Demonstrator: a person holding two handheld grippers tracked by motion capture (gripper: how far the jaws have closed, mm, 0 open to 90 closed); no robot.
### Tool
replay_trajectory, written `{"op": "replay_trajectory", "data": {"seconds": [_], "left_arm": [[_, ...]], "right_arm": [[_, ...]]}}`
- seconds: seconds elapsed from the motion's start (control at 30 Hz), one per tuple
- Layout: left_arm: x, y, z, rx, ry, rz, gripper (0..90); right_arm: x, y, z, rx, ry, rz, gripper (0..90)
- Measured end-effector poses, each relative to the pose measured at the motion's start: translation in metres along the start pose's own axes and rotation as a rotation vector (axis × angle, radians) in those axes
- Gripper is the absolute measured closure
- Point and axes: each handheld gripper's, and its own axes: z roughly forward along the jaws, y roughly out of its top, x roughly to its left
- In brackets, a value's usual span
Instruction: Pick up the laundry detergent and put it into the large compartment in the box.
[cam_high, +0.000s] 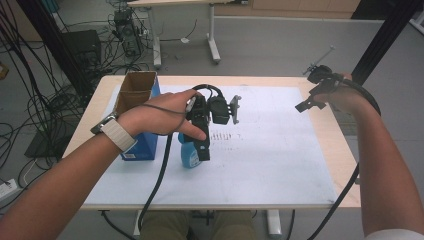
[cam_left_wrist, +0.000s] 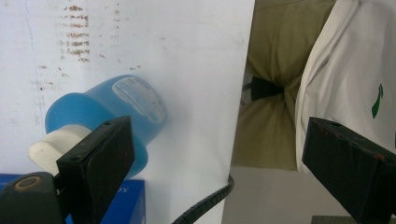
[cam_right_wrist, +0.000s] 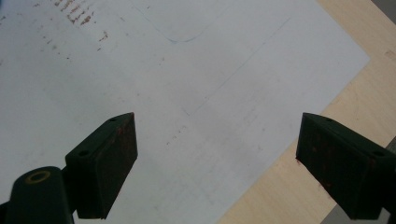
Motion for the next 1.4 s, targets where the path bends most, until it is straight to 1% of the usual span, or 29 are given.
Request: {"op": "replay_trajectory", "data": {"seconds": [0.4,0.63,0.77,0.93,1.27,1.4], "left_arm": [[-0.002,-0.003,-0.004,-0.006,0.007,-0.004,9.9],[-0.003,-0.005,-0.007,-0.013,0.014,-0.005,9.9],[-0.003,-0.007,-0.007,-0.023,0.014,-0.006,9.8],[-0.002,-0.009,-0.008,-0.023,0.014,-0.011,9.6],[-0.003,-0.011,-0.008,-0.025,0.015,-0.016,9.6],[-0.003,-0.011,-0.008,-0.025,0.019,-0.025,9.7]], "right_arm": [[0.003,0.004,-0.002,-0.006,0.001,-0.001,12.7],[0.003,0.002,-0.006,-0.011,-0.01,0.003,12.3],[0.004,0.003,-0.004,-0.01,-0.006,0.003,12.3],[0.004,0.003,-0.001,-0.005,-0.001,0.004,12.3],[0.006,0.005,0.0,-0.004,-0.003,-0.002,12.3],[0.006,0.006,0.0,-0.004,-0.002,-0.006,12.3]]}}
